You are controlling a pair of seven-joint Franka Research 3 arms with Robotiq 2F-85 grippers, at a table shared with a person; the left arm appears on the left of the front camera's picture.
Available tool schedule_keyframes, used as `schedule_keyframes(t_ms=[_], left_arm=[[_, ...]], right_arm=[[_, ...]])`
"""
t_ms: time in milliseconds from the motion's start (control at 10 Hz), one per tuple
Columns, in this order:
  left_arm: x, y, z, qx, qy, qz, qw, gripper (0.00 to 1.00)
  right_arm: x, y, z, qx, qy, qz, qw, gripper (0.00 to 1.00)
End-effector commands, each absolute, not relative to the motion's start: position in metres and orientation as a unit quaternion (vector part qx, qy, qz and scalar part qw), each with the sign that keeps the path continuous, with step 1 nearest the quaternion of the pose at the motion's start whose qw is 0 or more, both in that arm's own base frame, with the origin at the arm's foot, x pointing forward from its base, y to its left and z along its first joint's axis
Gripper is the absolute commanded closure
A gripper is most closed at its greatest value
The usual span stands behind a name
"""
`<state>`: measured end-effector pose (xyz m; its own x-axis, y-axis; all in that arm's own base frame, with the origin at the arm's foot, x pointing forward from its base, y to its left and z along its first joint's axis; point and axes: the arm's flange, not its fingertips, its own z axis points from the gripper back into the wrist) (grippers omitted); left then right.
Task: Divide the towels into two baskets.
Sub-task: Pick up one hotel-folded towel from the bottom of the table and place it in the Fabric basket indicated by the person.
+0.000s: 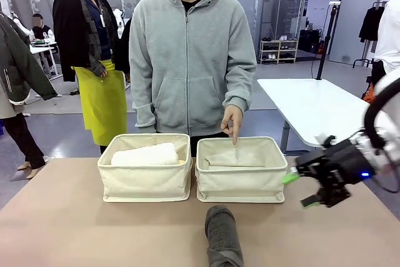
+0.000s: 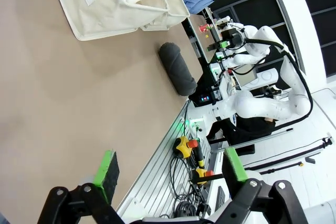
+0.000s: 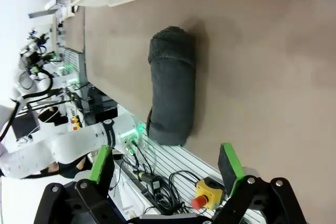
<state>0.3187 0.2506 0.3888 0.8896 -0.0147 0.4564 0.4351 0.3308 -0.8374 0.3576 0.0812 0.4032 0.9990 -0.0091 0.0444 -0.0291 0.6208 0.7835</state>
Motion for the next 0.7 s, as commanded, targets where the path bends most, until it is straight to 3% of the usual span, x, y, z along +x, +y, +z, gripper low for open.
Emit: schedule_keyframes(t_ms=[0, 600], left_arm=[[0.315, 0.252, 0.392, -0.558, -0.188, -0.145, 0.795, 0.00], [0.315, 0.252, 0.392, -0.558, -0.188, -0.145, 0.795, 0.00]], right_arm=[[0.320, 0.124, 0.369, 0.411, -0.021, -0.022, 0.911, 0.00], [0.315, 0.202, 0.334, 0.344, -0.022, 0.016, 0.939, 0.00]])
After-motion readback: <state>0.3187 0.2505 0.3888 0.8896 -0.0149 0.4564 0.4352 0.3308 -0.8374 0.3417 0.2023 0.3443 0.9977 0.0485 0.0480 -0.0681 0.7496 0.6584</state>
